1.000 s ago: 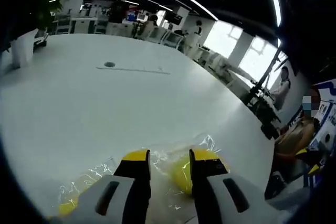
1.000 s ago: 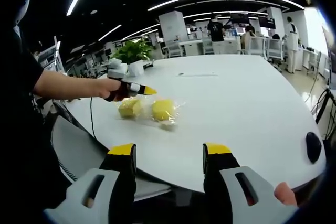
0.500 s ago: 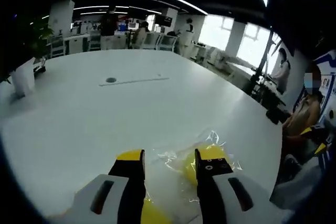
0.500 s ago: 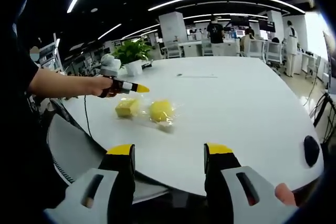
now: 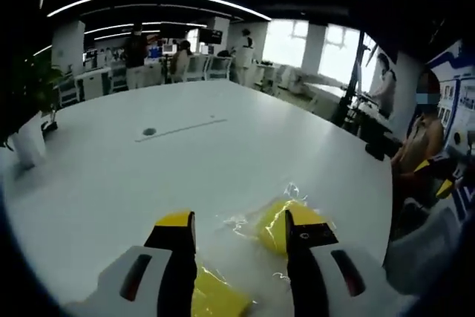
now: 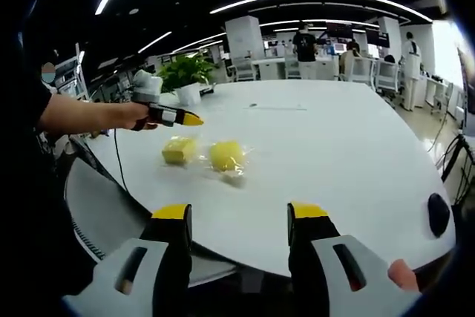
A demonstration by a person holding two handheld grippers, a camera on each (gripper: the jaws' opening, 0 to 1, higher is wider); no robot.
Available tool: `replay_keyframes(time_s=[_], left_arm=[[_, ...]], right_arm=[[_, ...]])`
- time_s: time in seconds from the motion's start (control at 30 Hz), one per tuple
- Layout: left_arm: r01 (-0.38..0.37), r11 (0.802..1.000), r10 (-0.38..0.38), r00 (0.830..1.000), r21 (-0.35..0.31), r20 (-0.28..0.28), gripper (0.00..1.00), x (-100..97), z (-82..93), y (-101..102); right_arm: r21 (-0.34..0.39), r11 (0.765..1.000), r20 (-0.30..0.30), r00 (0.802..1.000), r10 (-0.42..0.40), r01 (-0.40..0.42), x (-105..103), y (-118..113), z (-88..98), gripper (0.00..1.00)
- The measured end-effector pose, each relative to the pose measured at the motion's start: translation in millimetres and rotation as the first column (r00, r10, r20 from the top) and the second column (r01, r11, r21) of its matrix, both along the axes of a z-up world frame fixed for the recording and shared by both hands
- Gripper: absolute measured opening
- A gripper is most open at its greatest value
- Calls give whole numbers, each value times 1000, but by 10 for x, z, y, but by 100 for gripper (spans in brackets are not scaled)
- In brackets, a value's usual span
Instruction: Compare the silicone blocks by pressing each to a similar depth, holding the contact briefly, and releasing to observe deformation and rebound differences across the visible hardness samples.
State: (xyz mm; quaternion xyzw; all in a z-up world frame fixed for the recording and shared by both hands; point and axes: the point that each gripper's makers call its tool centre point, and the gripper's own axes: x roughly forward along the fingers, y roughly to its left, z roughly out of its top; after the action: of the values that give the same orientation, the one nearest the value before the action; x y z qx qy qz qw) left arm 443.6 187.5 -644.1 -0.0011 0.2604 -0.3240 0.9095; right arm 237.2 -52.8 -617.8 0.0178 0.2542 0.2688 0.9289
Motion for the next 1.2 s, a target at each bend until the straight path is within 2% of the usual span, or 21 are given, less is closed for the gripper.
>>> replay_keyframes(time_s=[0.27,0.37,0.47,0.6,0.73,0.93,1.03,1.2], left_arm=[[37,999,-37,998,12,43,54,-127,127,43],[50,998,-52,996,33,65,55,-214,177,64],[48,999,-50,996,24,77,58,-304,260,104],[69,996,-75,988,55,132,60,-398,377,155],[81,994,-93,980,77,177,62,-506,487,248],[70,995,-82,974,65,210,61,-628,598,443],[80,995,-94,965,65,246,59,-731,702,497],[72,996,-82,961,47,265,65,-844,826,643]], right_arm=[[-11,1000,7,1000,0,0,29,-16,5,47],[-6,1000,11,1000,12,-12,45,40,8,47],[-11,1000,11,1000,29,-29,64,96,-7,47],[-14,999,14,999,38,-38,97,137,-12,48],[-20,999,22,999,50,-49,127,178,3,48],[-35,998,32,998,56,-55,167,233,16,49],[-39,998,39,998,48,-47,199,240,29,49],[-40,999,49,998,34,-32,253,256,48,49]])
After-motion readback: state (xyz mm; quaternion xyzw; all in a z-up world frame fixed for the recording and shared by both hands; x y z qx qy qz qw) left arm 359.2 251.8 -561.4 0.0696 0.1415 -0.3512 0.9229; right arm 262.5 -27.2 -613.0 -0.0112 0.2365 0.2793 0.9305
